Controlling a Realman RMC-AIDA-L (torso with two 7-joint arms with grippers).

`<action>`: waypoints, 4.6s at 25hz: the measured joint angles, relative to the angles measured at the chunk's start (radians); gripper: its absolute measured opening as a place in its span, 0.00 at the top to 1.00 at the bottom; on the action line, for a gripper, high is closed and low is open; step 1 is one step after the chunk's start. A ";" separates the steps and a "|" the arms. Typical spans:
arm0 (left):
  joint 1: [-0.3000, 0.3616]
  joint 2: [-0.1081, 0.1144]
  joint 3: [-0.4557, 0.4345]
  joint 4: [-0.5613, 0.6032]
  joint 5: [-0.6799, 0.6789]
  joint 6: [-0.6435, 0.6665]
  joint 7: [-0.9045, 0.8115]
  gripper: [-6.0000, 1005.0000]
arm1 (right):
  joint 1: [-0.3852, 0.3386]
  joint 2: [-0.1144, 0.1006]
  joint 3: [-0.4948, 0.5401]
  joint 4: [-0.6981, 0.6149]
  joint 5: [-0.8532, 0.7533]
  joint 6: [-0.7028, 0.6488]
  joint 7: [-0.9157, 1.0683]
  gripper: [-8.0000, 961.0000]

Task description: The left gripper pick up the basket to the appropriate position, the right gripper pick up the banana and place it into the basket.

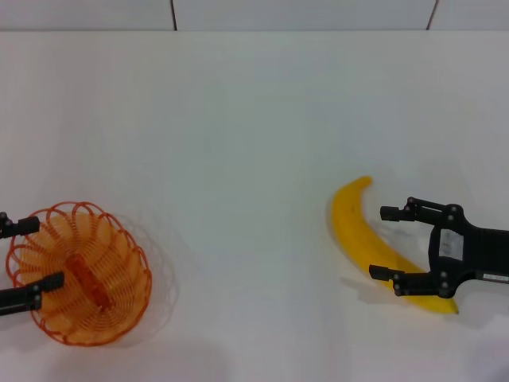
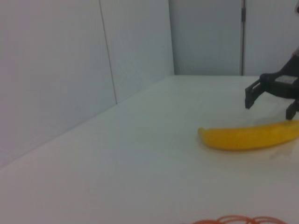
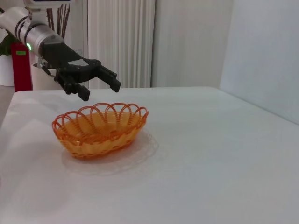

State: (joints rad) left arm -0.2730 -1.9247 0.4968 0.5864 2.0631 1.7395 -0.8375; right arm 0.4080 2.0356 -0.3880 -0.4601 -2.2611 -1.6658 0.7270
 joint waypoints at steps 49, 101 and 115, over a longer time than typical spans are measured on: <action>-0.443 -0.020 0.434 0.433 0.595 -0.075 -0.769 0.15 | 0.058 -0.003 -0.002 -0.004 0.001 0.000 0.043 0.10; -0.464 -0.089 0.497 0.415 0.701 -0.173 -0.797 0.88 | 0.048 -0.003 0.001 -0.002 0.002 0.002 0.043 0.10; -0.378 -0.058 0.391 0.624 0.475 0.058 -0.811 0.92 | 0.034 -0.005 0.017 -0.009 0.001 0.000 0.043 0.10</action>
State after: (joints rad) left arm -0.6506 -1.9830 0.8878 1.2100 2.5383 1.7978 -1.6486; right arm 0.4419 2.0310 -0.3712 -0.4693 -2.2596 -1.6661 0.7701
